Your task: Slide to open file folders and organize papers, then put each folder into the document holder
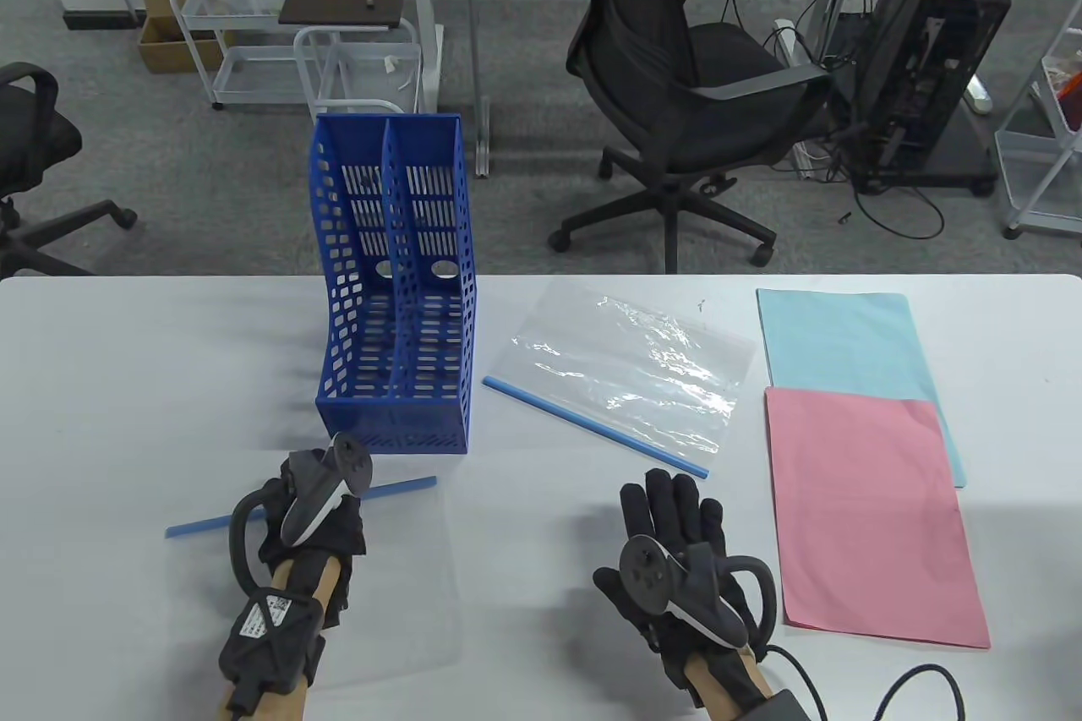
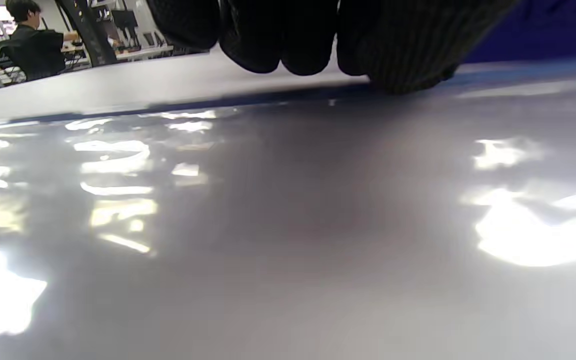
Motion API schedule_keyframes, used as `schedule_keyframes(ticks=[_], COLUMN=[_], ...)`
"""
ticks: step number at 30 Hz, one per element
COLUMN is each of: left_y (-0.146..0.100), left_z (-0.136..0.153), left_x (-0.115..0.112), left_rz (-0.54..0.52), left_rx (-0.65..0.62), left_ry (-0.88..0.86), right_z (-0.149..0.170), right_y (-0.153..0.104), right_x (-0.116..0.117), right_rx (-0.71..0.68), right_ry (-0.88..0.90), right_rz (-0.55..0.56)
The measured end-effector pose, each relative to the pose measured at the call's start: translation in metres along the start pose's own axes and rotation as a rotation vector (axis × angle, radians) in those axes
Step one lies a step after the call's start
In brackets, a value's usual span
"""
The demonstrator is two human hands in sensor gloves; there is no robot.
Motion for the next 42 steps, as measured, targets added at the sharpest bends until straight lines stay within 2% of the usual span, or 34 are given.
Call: schedule_keyframes(ticks=[3,6,11,16,20,23,24,25,30,36,42], left_y=[0.005,0.009,0.007,-0.008,-0.043,-0.081,-0.088,-0.106,-0.155,-0.174,-0.169], left_z=[0.000,-0.007,-0.015,-0.015,-0.025,-0.043,-0.045,-0.056,-0.085,-0.095,-0.086], left_x=[0.004,0.006,0.001,0.000,0.012,0.027,0.029,0.035,0.042,0.031,0.017], left_rz=[0.007,0.069,0.102,-0.025,-0.134,-0.175,-0.180,-0.191,-0.227,-0.244,-0.227], left_rx=[-0.015,-0.050,-0.132,-0.208,-0.353,-0.491,-0.509,-0.579,-0.761,-0.853,-0.819], left_ry=[-0.042,0.019,0.081,0.110,0.069,0.020,0.008,-0.020,-0.126,-0.262,-0.285], right_z=[0.002,0.002,0.001,-0.001,-0.001,-0.003,-0.003,-0.005,-0.004,0.014,0.015], right_y=[0.000,0.000,0.000,-0.001,-0.002,-0.003,-0.003,-0.003,-0.003,-0.004,-0.004], right_x=[0.001,0.000,0.001,0.001,-0.003,-0.007,-0.007,-0.009,-0.013,-0.019,-0.018], right_rx=[0.006,0.003,0.000,-0.001,0.003,0.018,0.019,0.028,0.063,0.149,0.144], right_ry=[0.005,0.002,0.005,0.020,0.122,0.314,0.345,0.426,0.653,0.853,0.827], right_rz=[-0.001,-0.004,-0.009,-0.011,-0.007,-0.012,-0.010,-0.006,0.004,0.080,0.099])
Point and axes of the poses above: the tracker on the back of each hand, its own z axis roughly to the little-finger side, its own y axis roughly from the wrist to the fingertips, x = y × z, the point moved 4 cm from there along y, roughly from the wrist to the fingertips, and after that the axes turned 7 degrees about z, right-handed, at the moved point
